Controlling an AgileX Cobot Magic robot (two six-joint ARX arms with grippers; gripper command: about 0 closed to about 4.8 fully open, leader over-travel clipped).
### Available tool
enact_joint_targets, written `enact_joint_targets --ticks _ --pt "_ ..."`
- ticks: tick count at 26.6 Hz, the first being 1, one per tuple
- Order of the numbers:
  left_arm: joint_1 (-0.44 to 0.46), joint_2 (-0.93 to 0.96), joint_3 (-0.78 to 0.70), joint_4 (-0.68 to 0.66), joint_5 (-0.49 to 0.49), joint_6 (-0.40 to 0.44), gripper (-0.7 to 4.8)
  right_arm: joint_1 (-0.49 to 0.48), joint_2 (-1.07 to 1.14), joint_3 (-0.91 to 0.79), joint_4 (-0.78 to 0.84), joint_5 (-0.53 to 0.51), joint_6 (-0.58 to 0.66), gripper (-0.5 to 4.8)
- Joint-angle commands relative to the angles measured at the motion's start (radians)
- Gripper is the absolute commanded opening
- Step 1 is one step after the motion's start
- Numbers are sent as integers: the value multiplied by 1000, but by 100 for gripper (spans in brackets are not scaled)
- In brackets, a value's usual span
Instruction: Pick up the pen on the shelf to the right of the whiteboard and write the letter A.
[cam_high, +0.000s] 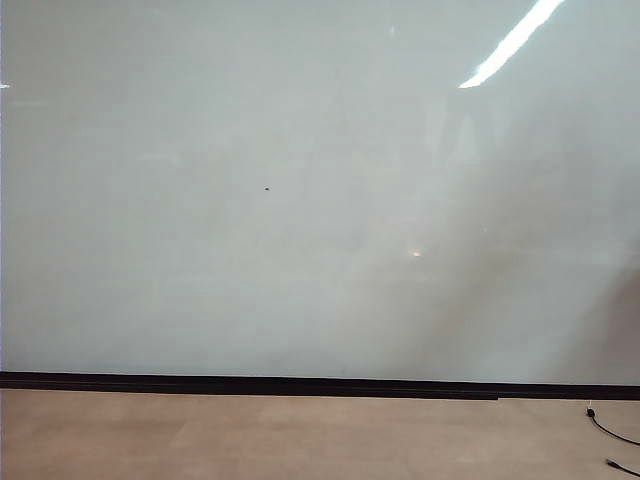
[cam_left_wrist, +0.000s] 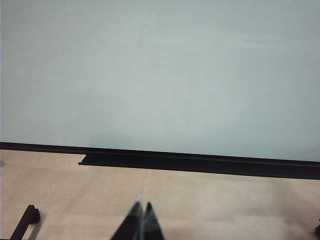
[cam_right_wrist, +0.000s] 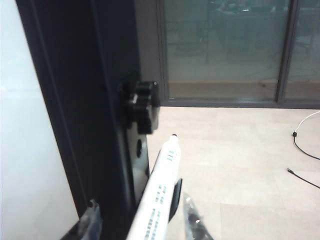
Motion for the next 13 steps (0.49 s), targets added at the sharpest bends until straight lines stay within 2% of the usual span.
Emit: enact_joint_targets --ticks 1,9,10,11,13 --pt "0 0 3 9 4 4 -4 0 -4 3 8 1 2 210" --pt "0 0 3 9 4 4 -4 0 -4 3 10 1 2 197" --pt "0 0 3 9 4 5 -4 0 -4 3 9 0 2 191" --pt "0 0 3 9 4 5 -4 0 -4 3 10 -1 2 162" --pt "0 0 3 9 4 4 -5 0 -4 3 10 -3 2 150"
